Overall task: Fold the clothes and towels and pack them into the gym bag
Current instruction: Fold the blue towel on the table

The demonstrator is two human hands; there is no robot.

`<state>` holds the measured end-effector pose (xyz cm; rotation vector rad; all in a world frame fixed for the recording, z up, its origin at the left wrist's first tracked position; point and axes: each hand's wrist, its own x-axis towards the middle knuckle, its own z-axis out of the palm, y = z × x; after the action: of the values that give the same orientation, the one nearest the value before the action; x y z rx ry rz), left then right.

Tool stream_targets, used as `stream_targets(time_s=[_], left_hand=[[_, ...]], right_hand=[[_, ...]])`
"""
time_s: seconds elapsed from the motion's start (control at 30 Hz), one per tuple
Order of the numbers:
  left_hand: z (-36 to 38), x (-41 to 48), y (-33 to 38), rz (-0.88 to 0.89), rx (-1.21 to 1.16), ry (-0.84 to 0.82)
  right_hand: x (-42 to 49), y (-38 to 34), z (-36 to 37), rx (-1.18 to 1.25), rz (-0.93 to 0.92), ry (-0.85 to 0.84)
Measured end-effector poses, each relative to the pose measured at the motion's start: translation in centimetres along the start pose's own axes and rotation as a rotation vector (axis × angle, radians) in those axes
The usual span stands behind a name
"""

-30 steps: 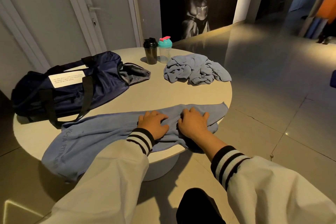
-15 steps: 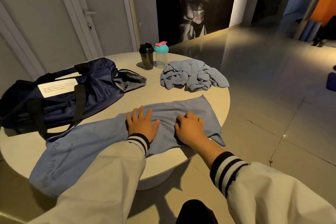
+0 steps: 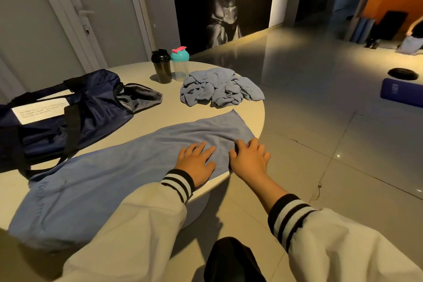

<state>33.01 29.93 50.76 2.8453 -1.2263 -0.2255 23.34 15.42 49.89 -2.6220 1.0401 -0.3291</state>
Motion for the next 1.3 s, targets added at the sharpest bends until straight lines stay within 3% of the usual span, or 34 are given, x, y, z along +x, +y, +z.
stream_targets(time_s=[0.13,0.3,0.4,0.47,0.6,0.67,0.73,0.8,0.87,0.93,1.03,1.2,1.3], left_hand=[[0.6,0.4,2.0,-0.015,0.023,-0.054],[0.3,0.4,1.9,0.079,-0.087,-0.001],[0.4,-0.3,1.5,0.098,-0.515,0.218],[0.0,-0.9,1.2,-0.034,-0.882,0.376],[-2.6,-2.2,0.0,-0.221,-1.438,0.466],[-3.9,-3.0,-1.6,-0.256,-1.626,0.506],[-4.4,-4.0,-4.0,-0.327,-1.725,0.609],[-4.5,-5.3,-6.7,-0.451,-1.671,0.664],[-4.0,-6.8,-8.6,-0.557,-1.481,0.638],[-3.2,-8.2,-10.0,-0.631,-1.052,0.57],[-1.5,-9.4,-10.6,-0.641,-0.45,0.313],[0.5,-7.6,-9.3,-0.478,-0.18,0.135],[0.3,-5.7,-8.5,-0.406,-0.141,0.089]], right_hand=[[-0.2,0.8,-0.3,0.067,-0.002,-0.055],[0.0,1.9,-0.3,0.081,-0.093,0.017],[0.3,1.2,-0.8,0.191,-0.136,0.06],[0.6,-0.1,-1.3,0.223,-0.203,0.104],[0.8,-4.7,-2.8,0.345,-0.402,0.19],[0.0,-8.2,-3.8,0.423,-0.622,0.071],[-1.5,-11.5,-3.8,0.393,-0.872,-0.181],[-2.8,-13.2,-2.6,0.39,-0.976,-0.272],[-3.7,-13.0,-1.1,0.473,-0.889,-0.186],[-3.9,-11.8,0.8,0.437,-0.745,-0.108],[-3.9,-10.3,2.9,0.244,-0.672,-0.181],[-2.2,-9.0,3.1,0.071,-0.651,-0.16],[-0.4,-7.5,2.3,-0.015,-0.54,-0.162]])
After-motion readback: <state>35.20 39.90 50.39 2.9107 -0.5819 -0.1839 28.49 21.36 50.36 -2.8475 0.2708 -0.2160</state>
